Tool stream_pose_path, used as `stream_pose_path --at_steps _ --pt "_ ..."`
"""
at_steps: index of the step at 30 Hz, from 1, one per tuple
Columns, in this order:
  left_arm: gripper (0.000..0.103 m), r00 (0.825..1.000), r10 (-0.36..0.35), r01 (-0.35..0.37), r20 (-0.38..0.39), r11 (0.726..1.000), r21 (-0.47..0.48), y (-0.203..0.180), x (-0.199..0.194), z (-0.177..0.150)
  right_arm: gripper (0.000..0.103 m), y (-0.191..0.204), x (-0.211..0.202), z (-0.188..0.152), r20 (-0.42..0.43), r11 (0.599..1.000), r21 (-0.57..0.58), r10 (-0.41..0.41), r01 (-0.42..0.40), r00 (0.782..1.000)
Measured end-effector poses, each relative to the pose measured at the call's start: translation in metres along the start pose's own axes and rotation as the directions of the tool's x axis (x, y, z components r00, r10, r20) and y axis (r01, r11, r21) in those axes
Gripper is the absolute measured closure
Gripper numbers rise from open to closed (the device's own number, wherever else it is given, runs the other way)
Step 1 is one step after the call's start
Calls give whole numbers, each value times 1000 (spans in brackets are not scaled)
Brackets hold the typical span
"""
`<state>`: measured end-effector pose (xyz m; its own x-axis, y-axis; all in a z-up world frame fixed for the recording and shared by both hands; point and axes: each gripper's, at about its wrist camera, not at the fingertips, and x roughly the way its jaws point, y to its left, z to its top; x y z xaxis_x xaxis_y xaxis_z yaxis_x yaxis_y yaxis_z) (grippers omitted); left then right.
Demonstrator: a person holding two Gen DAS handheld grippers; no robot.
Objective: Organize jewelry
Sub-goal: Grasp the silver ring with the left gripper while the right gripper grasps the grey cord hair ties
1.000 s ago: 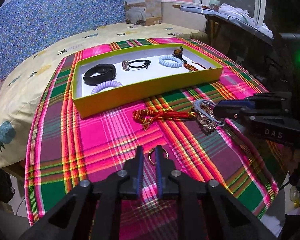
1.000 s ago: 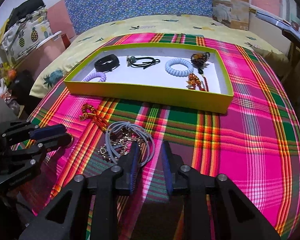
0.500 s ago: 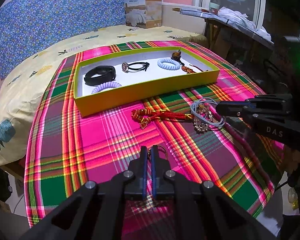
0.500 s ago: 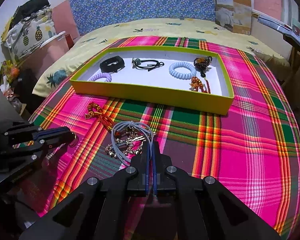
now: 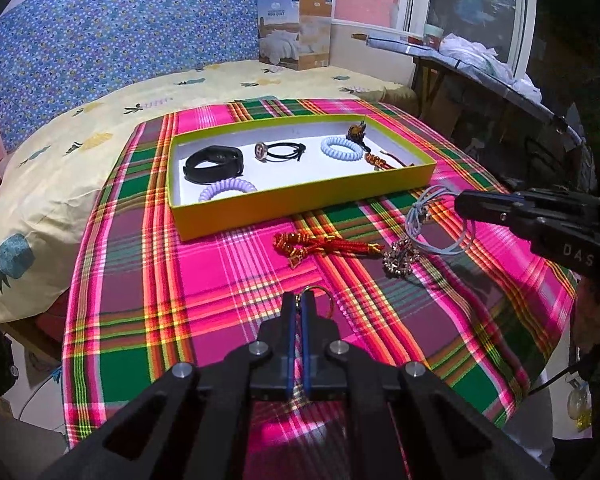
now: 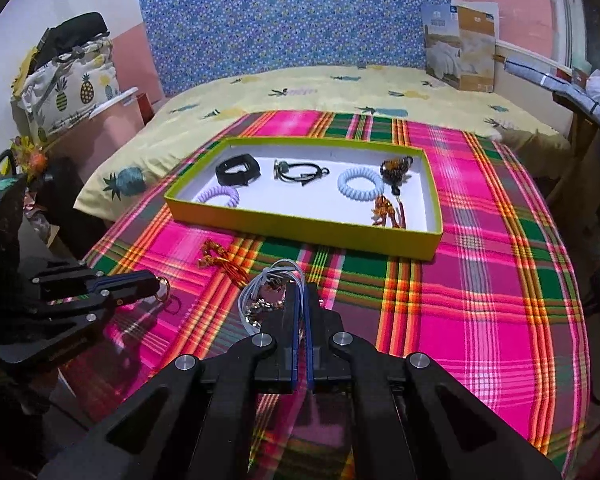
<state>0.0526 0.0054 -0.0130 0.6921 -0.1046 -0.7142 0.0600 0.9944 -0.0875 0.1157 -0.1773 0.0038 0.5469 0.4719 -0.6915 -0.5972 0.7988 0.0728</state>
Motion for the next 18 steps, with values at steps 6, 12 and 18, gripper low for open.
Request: stream_pose_path --at_steps 6,12,18 --pt "101 1000 -2 2 19 1000 -16 3 -8 4 102 2 -10 5 28 1000 -2 2 -2 1000" --pt "101 999 0 1 36 1000 -19 4 -14 12 102 1 -13 7 41 1000 7 4 -5 999" --pt "101 998 -1 2 68 1000 -20 6 -19 28 102 -3 -12 12 49 1000 20 7 -8 999"
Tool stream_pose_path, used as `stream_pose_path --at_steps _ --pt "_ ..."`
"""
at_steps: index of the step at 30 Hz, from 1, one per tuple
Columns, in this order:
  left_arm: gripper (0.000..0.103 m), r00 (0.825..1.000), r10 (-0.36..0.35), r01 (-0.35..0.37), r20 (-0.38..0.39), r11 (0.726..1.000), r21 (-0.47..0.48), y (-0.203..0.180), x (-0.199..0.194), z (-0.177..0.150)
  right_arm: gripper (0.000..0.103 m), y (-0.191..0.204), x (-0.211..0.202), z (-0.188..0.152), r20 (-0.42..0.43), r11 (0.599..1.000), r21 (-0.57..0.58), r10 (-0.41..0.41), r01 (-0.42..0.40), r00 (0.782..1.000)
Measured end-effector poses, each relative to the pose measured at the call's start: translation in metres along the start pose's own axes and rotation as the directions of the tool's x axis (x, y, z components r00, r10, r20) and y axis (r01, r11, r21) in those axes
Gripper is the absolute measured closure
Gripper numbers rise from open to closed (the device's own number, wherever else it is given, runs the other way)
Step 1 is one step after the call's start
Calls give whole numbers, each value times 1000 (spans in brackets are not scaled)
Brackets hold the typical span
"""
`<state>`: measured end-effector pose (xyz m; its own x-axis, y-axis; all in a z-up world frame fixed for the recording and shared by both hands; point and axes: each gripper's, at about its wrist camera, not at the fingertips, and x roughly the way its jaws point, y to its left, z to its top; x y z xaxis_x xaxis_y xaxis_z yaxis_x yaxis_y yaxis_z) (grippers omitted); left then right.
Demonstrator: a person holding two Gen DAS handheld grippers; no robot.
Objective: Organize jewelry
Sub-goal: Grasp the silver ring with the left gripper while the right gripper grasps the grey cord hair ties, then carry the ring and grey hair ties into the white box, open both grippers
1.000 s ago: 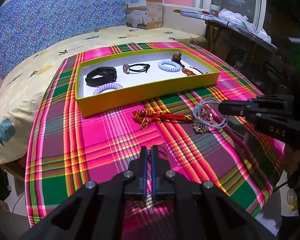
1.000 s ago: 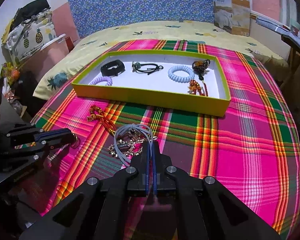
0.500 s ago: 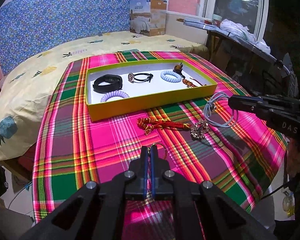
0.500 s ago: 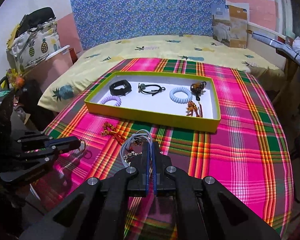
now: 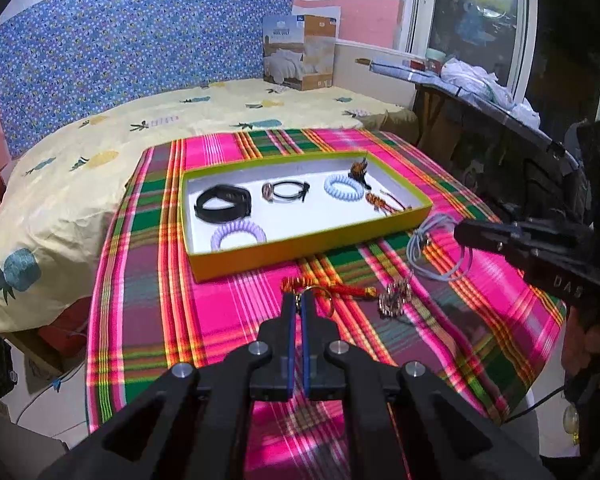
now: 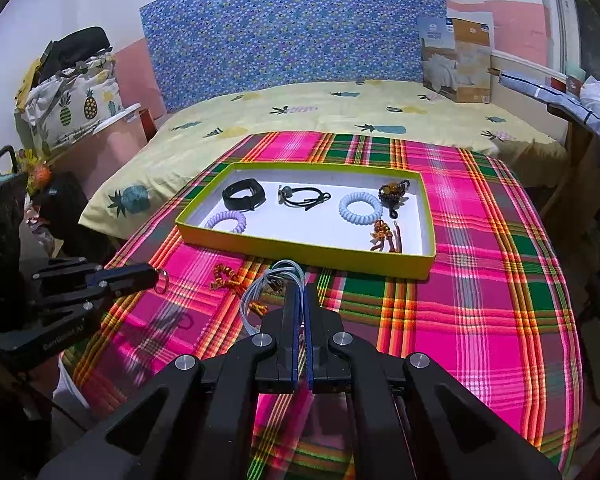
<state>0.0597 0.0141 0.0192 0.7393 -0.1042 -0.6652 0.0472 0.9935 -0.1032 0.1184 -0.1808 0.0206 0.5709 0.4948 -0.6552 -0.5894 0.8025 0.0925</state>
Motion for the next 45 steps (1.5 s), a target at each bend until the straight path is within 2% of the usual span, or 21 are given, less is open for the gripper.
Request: stream_pose_path --at_steps 9,21,32,45 --pt "101 999 -19 19 34 1000 -6 5 3 25 102 -12 2 16 25 1000 21 -4 4 1000" --pt "101 1000 0 0 15 1000 20 8 36 55 102 -29 23 42 41 999 42 -1 -1 999" --pt "101 1000 -4 5 -30 1000 21 11 78 73 102 -50 66 54 -10 996 91 -4 5 1000" --pt "101 992 -1 6 -129 999 40 6 115 65 101 -63 104 44 -110 993 117 12 1 994"
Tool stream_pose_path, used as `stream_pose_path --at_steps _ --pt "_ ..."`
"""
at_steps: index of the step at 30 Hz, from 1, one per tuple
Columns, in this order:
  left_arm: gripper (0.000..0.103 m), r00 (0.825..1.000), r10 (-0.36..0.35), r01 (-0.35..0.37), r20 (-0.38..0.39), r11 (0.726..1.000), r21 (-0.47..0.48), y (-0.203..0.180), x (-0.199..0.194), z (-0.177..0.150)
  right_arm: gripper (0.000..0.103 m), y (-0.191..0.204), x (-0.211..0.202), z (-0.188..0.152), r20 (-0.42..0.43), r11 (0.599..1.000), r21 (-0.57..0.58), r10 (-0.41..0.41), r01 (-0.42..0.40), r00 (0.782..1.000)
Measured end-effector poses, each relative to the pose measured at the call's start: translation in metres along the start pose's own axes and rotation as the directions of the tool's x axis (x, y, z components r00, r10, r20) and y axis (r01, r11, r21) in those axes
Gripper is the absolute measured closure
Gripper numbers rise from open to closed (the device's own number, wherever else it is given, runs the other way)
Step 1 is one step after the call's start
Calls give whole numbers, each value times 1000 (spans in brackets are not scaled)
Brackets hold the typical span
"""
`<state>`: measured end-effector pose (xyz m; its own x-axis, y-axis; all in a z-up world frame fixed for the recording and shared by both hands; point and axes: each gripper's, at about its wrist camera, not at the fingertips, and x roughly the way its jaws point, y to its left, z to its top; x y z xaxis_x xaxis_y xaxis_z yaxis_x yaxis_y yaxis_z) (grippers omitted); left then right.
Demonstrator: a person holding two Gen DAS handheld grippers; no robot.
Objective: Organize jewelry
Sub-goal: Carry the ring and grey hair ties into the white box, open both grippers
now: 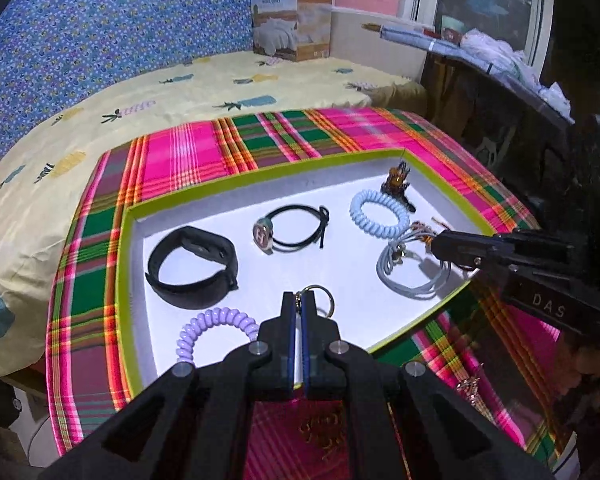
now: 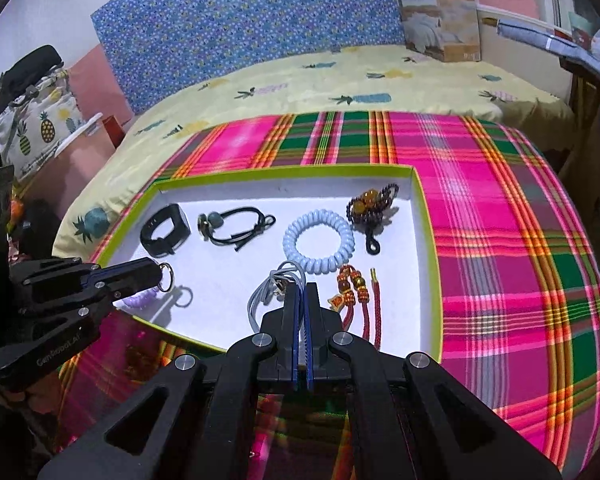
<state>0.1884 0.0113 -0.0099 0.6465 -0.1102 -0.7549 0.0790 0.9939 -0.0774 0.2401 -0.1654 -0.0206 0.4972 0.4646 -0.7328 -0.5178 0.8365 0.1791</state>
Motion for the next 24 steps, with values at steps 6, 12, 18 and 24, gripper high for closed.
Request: stream_pose_path --at_steps 6,12,18,24 --pt "100 1000 -5 5 -28 1000 1 -2 9 0 101 -4 4 -2 -24 1000 8 8 -8 1000" --pt "100 999 -4 4 -32 1000 -4 -1 12 1 101 -1 5 -1 -34 1000 -6 -3 3 999" --pt "100 999 -7 6 -32 1000 -10 0 14 4 90 3 5 -2 -35 1000 -22 -15 14 999" --pt "99 1000 -10 10 -28 1000 -10 0 11 2 89 5 2 -2 -33 999 -30 -32 31 999"
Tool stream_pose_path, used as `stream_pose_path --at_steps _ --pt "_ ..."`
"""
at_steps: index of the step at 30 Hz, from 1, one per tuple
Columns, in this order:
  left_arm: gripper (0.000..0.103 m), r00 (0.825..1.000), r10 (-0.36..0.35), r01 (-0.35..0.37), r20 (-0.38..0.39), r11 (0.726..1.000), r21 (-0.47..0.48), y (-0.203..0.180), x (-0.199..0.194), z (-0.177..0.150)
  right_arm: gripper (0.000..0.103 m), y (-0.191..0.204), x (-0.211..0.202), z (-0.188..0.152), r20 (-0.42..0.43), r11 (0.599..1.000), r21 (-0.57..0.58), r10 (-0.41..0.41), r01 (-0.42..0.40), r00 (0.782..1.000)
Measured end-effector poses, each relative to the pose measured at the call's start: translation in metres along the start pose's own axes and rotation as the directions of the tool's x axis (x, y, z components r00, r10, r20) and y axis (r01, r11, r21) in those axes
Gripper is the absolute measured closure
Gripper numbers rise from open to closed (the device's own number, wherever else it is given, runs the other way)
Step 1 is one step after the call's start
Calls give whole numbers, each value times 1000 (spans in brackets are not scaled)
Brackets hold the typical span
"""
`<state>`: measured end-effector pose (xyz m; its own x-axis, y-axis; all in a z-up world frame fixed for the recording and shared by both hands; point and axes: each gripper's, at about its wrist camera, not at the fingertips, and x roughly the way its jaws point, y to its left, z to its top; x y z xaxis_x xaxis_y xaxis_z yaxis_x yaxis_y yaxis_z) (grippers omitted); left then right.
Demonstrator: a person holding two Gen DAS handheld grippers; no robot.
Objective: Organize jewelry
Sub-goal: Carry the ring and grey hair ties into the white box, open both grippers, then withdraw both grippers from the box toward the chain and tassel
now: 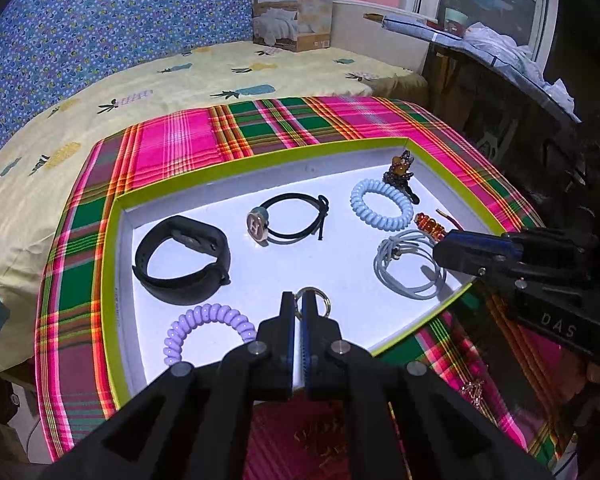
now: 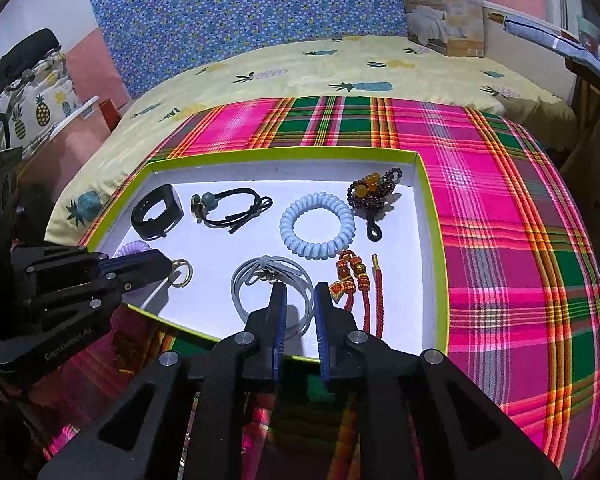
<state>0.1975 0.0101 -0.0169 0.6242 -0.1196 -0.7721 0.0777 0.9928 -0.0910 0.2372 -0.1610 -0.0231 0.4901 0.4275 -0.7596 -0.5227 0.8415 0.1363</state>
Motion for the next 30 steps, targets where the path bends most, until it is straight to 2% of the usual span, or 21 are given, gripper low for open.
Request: stream_pose_path --at_steps 7,14,15,18,30 --pt "94 999 8 -7 47 1000 -9 0 -24 -7 88 5 -19 -3 30 1000 -3 -4 4 1000" --pt "94 995 22 -20 94 999 -25 1 -57 -26 87 13 -54 -21 75 1000 -4 10 -10 997" --pt "94 995 24 -21 96 999 -30 3 -62 -30 83 15 -58 -24 78 1000 -2 12 -12 997" --pt "94 994 29 -26 103 999 -35 2 -74 -44 65 19 -73 -38 92 1000 0 23 -23 996" --pt "94 994 25 -20 106 998 -53 -6 -111 -93 64 38 -104 -83 87 999 -2 46 -46 995"
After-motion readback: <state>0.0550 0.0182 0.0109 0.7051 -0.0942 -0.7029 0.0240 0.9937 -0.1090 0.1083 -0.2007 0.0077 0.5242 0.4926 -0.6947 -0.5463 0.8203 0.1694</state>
